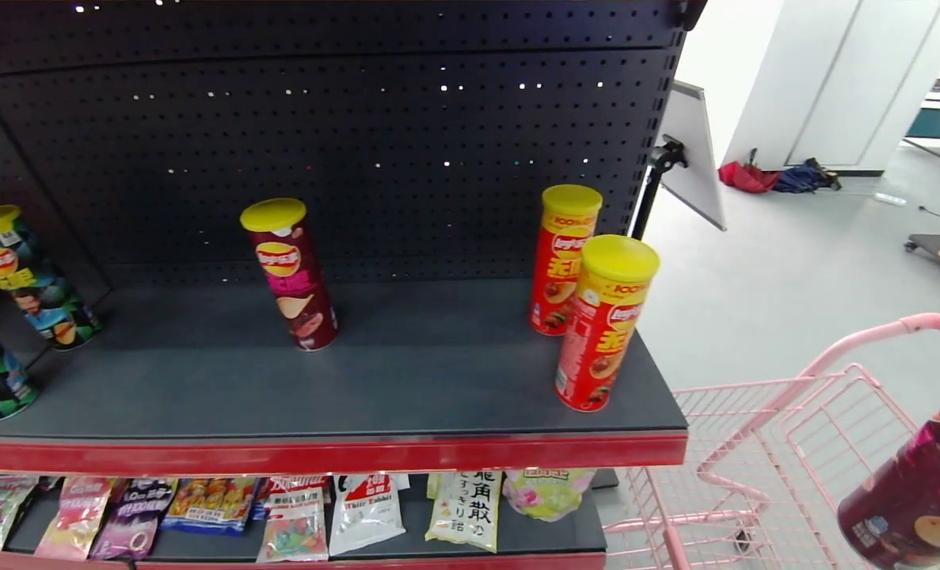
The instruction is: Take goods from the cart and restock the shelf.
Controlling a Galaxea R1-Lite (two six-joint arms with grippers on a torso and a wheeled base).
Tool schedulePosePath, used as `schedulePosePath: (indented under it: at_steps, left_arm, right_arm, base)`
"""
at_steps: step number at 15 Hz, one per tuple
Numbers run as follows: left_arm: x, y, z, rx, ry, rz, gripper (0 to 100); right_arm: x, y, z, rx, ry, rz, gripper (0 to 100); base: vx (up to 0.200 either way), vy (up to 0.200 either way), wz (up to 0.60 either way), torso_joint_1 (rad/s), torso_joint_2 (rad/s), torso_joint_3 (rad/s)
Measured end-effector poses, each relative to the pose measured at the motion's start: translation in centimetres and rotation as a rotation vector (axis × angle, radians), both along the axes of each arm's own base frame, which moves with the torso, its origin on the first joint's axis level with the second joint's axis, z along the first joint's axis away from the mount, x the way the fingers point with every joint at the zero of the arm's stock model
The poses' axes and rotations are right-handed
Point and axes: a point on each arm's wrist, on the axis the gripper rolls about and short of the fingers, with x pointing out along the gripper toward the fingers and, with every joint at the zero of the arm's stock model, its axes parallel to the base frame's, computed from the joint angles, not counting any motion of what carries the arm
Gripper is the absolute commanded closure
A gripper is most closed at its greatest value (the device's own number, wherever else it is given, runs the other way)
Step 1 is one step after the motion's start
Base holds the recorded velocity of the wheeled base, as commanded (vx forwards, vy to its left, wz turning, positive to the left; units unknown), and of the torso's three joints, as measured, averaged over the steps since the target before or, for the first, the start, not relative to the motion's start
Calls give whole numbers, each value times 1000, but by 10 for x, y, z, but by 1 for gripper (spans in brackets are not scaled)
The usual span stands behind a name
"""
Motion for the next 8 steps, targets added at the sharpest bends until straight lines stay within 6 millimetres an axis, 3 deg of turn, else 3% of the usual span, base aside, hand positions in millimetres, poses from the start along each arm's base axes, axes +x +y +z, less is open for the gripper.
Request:
schedulePosePath:
  at_steps: [3, 8]
  left_arm:
    - [0, 0, 0, 0, 0, -1, 0]
    - [0, 0, 0, 0, -1, -1, 0]
  right_arm:
    - [-10, -2, -12, 12, 1, -7, 100]
    - [-37, -7, -33, 35, -82, -13, 100]
  base:
    - [0, 0, 0, 0, 0, 0]
    - [0, 200, 0, 0, 0, 3]
